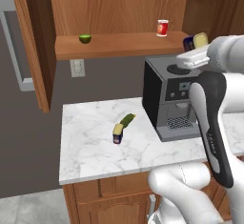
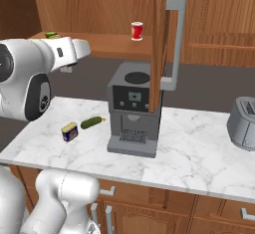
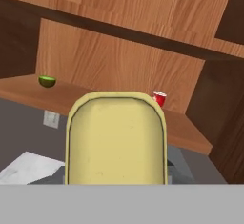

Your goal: Pick the cans from the counter and place them in their designated side in the cabinet.

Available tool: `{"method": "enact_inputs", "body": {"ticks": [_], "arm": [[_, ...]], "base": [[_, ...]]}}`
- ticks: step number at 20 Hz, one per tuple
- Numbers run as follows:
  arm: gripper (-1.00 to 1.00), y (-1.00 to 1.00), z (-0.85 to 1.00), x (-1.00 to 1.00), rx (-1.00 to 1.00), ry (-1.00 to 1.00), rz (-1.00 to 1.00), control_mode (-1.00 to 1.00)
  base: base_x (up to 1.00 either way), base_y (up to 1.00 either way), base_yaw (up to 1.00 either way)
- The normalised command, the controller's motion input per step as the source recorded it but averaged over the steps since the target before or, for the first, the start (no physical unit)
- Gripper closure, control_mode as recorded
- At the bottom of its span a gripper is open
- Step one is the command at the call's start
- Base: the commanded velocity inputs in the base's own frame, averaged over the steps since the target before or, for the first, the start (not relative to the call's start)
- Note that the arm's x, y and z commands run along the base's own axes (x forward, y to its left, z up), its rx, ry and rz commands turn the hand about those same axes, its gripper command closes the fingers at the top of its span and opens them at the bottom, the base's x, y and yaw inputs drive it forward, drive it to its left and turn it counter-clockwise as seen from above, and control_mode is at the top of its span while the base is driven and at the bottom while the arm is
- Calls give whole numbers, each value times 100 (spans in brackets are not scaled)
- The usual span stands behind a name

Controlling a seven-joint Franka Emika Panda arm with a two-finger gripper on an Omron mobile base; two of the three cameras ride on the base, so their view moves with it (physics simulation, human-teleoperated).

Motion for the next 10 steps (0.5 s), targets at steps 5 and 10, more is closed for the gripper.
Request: {"method": "enact_inputs", "body": {"ticks": [5, 10], "arm": [[100, 0, 3, 25, 0, 0, 0, -100], [100, 0, 3, 28, 0, 2, 0, -100]], "base": [[0, 0, 0], [0, 0, 0]]}}
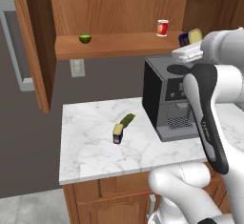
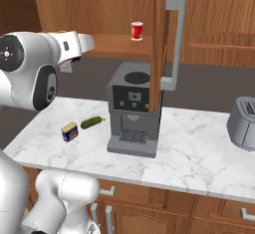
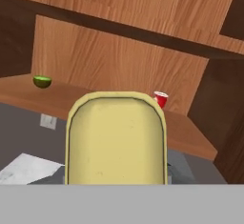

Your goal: Pick the cans from the counter and place them in their designated side in the cabinet.

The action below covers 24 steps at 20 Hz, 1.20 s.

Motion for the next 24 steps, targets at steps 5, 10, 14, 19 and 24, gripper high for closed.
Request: {"method": "enact_inputs", "body": {"ticks": [5, 10, 14, 19, 24], "arm": [[100, 0, 4, 26, 0, 5, 0, -100], [100, 0, 2, 22, 0, 4, 0, -100], [100, -6, 0, 16, 0, 0, 0, -100], [100, -7, 0, 18, 0, 0, 0, -100], [100, -4, 0, 22, 0, 0, 0, -100]], "base": [[0, 0, 0], [0, 0, 0], [0, 0, 0], [0, 0, 0], [0, 0, 0]]}}
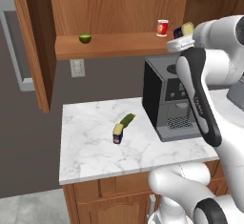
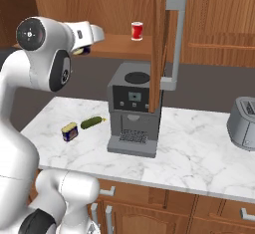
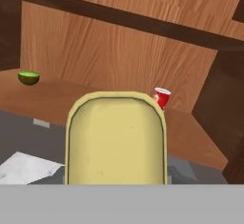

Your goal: Pick the cans from the counter and place them in their designated side in the cabinet.

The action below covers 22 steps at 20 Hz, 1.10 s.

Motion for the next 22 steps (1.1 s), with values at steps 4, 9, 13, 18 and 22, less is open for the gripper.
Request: {"method": "enact_inputs", "body": {"ticks": [4, 9, 13, 18, 22], "arm": [[100, -5, 0, 23, 0, 0, 0, -100], [100, -3, 0, 19, 0, 0, 0, -100], [100, 0, 0, 20, 0, 1, 0, -100], [100, -1, 0, 19, 0, 0, 0, -100], [100, -1, 0, 19, 0, 1, 0, -100]], "base": [[0, 0, 0], [0, 0, 0], [0, 0, 0], [0, 0, 0], [0, 0, 0]]}}
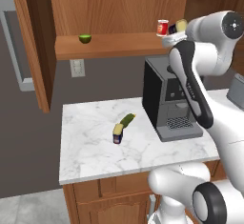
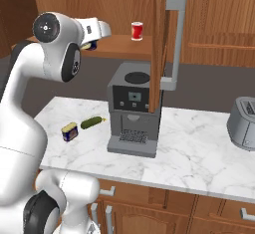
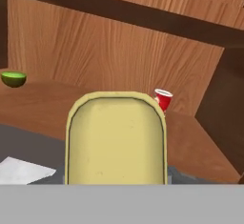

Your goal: Pick the cans from the counter and place them in their designated side in the cabinet.

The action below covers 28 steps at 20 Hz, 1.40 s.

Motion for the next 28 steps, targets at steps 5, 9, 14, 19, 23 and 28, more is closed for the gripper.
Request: {"method": "enact_inputs", "body": {"ticks": [5, 9, 14, 19, 23, 28], "arm": [[100, 0, 0, 21, 0, 3, 0, -100], [100, -1, 0, 21, 0, 5, 0, -100], [100, -4, 0, 22, 0, 6, 0, -100], [100, -7, -1, 19, 0, 4, 0, -100], [100, -8, -6, 16, 0, 1, 0, -100], [100, -5, -13, 16, 0, 0, 0, -100]], "base": [[0, 0, 0], [0, 0, 0], [0, 0, 0], [0, 0, 0], [0, 0, 0], [0, 0, 0]]}}
